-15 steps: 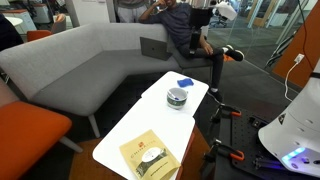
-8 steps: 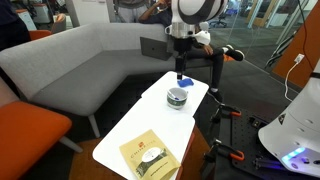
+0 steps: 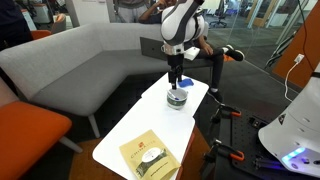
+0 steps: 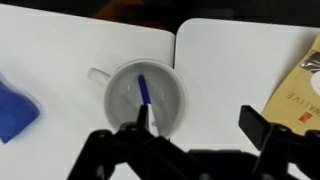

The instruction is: Put the marker on the left table

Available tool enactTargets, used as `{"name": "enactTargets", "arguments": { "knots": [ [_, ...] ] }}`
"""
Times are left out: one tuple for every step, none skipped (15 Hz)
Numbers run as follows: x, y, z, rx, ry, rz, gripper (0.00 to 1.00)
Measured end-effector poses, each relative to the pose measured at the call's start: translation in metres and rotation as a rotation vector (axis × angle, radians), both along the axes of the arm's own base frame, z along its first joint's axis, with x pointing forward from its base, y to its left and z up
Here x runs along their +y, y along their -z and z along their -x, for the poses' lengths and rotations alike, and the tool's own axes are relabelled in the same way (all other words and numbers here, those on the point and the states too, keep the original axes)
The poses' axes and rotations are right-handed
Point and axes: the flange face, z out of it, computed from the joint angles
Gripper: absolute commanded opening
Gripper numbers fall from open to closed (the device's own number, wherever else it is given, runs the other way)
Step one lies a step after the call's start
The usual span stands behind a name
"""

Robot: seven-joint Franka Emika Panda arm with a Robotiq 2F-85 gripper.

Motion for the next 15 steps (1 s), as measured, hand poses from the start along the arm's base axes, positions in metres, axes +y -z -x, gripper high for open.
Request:
{"name": "enactTargets", "arguments": {
  "knots": [
    [-0.006, 0.008, 0.0, 0.012, 0.007, 0.001, 0.66],
    [-0.01, 0.016, 0.0, 0.024, 0.012, 0.001, 0.62],
    [-0.013, 0.024, -0.001, 0.035, 0.015, 0.0, 0.59],
    [-0.015, 0.031, -0.001, 0.044, 0.018, -0.002, 0.6],
    [-0.016, 0.038, -0.002, 0.053, 0.019, -0.004, 0.68],
    [-0.018, 0.044, -0.004, 0.06, 0.02, -0.003, 0.72],
    [-0.02, 0.049, -0.006, 0.066, 0.023, -0.001, 0.77],
    [-0.023, 0.054, -0.008, 0.072, 0.029, 0.004, 0.77],
    [-0.027, 0.059, -0.01, 0.08, 0.033, 0.009, 0.75],
    [-0.031, 0.063, -0.011, 0.089, 0.034, 0.011, 0.74],
    [-0.034, 0.067, -0.013, 0.097, 0.035, 0.012, 0.72],
    [-0.037, 0.071, -0.014, 0.108, 0.034, 0.012, 0.71],
    [-0.038, 0.074, -0.016, 0.119, 0.03, 0.011, 0.69],
    [-0.039, 0.077, -0.019, 0.127, 0.024, 0.012, 0.7],
    [-0.038, 0.08, -0.022, 0.132, 0.018, 0.011, 0.65]
  ]
}}
